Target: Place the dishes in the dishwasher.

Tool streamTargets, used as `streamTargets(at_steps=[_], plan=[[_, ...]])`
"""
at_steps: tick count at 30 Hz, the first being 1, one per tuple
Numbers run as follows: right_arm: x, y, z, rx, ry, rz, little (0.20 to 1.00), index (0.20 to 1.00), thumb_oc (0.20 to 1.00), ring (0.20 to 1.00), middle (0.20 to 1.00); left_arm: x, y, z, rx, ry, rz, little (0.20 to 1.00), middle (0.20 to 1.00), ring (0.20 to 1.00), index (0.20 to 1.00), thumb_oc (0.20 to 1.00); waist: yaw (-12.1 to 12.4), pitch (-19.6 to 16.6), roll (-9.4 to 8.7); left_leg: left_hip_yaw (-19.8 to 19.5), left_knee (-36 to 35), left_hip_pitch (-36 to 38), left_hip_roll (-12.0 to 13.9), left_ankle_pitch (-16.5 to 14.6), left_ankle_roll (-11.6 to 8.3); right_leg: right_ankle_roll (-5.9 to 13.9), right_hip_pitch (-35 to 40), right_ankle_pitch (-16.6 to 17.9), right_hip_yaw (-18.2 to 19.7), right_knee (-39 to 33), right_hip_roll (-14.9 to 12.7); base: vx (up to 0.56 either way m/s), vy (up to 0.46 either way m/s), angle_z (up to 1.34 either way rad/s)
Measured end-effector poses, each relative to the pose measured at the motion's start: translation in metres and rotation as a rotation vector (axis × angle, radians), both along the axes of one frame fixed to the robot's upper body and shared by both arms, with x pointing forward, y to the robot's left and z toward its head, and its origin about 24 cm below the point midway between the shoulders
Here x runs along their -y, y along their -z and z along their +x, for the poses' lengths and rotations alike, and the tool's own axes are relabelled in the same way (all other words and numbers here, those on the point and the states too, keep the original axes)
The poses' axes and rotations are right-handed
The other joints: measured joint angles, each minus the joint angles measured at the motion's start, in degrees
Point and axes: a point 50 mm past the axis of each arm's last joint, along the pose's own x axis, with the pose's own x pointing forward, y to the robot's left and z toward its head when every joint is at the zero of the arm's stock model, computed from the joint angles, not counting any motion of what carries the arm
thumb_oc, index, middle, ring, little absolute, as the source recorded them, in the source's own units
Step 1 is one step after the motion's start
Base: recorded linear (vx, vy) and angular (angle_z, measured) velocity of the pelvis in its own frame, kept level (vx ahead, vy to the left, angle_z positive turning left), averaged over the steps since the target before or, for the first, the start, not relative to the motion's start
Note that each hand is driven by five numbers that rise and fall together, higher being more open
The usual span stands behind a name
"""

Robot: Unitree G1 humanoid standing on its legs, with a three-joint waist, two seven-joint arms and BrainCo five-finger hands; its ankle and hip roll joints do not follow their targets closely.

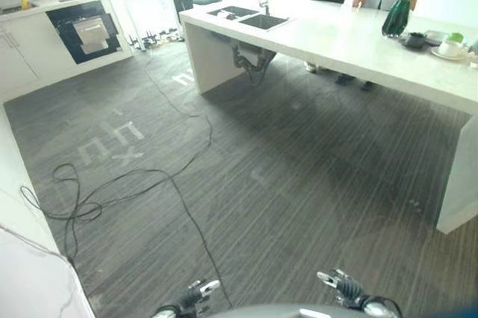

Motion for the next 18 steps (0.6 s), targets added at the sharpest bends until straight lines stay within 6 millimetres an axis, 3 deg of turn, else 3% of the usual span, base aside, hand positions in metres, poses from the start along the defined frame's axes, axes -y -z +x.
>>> streamTargets(at_steps=[3,6,11,13,14,15,16,17,18], plan=[[-0.005,0.007,-0.015,-0.057,0.034,0.034,1.000,1.000,1.000,1.000,1.000,0.003,0.003,-0.001,-0.029,-0.018,0.030,1.000,1.000,1.000,1.000,1.000,-0.04,-0.43,-0.56,-0.09,0.00,-0.08,0.03,-0.17,-0.27,0.17,0.03,-0.14,-0.18,0.02,0.02,0.00,-0.060,0.03],[-0.005,0.007,-0.014,-0.047,0.033,0.049,1.000,1.000,1.000,1.000,1.000,0.003,0.003,0.001,-0.031,-0.018,0.033,1.000,1.000,1.000,1.000,1.000,-0.11,-0.42,-0.53,-0.21,0.00,-0.17,0.07,-0.17,-0.24,0.10,0.07,-0.18,-0.32,0.02,0.08,-0.01,-0.085,0.08],[-0.006,0.005,-0.009,-0.023,0.076,0.097,1.000,1.000,1.000,1.000,1.000,0.004,0.002,0.000,-0.011,-0.105,-0.003,1.000,1.000,1.000,1.000,1.000,0.88,-0.16,0.52,-4.59,0.38,-2.21,0.74,1.51,-1.19,-0.50,-0.02,-1.39,-3.33,0.03,1.72,0.01,-0.210,0.35],[-0.003,0.004,-0.007,-0.016,0.102,0.106,1.000,1.000,1.000,1.000,1.000,0.011,0.002,-0.001,0.000,-0.143,-0.097,1.000,1.000,1.000,1.000,1.000,1.09,0.42,1.50,-4.45,0.42,-2.32,1.60,1.08,-2.32,-2.27,-0.77,-2.44,-2.81,1.41,2.98,0.03,-0.109,0.11],[-0.002,0.002,-0.001,0.001,0.103,0.111,1.000,1.000,1.000,1.000,1.000,0.011,0.001,0.003,0.018,-0.164,-0.118,1.000,1.000,1.000,1.000,1.000,1.21,0.95,2.13,-4.75,3.61,-4.01,2.69,1.28,-4.04,-3.99,-2.50,-4.18,-2.76,3.97,3.43,0.03,-0.084,0.12],[-0.006,-0.002,0.015,0.049,0.084,0.125,1.000,1.000,1.000,1.000,1.000,0.004,-0.004,0.023,0.079,-0.216,-0.126,1.000,1.000,1.000,1.000,1.000,1.16,3.79,-0.37,-4.73,16.59,-11.29,2.04,1.50,-5.64,-5.79,-5.04,-5.83,-1.26,8.09,2.17,0.11,-0.039,0.10],[0.004,-0.007,0.026,0.074,0.074,0.100,1.000,1.000,1.000,1.000,1.000,-0.001,-0.013,0.050,0.173,-0.254,-0.135,1.000,1.000,1.000,1.000,1.000,2.64,6.88,-1.54,-4.92,34.48,-21.77,2.63,7.74,-10.42,-7.91,-4.76,-5.17,-0.88,8.99,1.44,0.58,0.111,0.16],[0.024,-0.011,0.030,0.086,0.105,0.057,1.000,1.000,1.000,1.000,1.000,0.004,-0.017,0.059,0.224,-0.243,-0.158,1.000,1.000,1.000,1.000,1.000,2.57,8.60,1.65,-2.70,34.68,-28.23,2.88,6.99,-9.10,-9.77,-4.65,-5.38,-1.13,9.05,3.05,1.01,0.331,0.02],[0.025,-0.011,0.029,0.086,0.117,0.064,1.000,1.000,1.000,1.000,1.000,-0.004,-0.028,0.068,0.298,-0.177,-0.144,1.000,1.000,1.000,1.000,1.000,3.26,9.66,3.61,1.12,21.63,-34.11,5.63,7.12,-8.83,-7.06,-1.63,-5.33,0.10,6.46,9.01,1.27,0.573,0.04]])
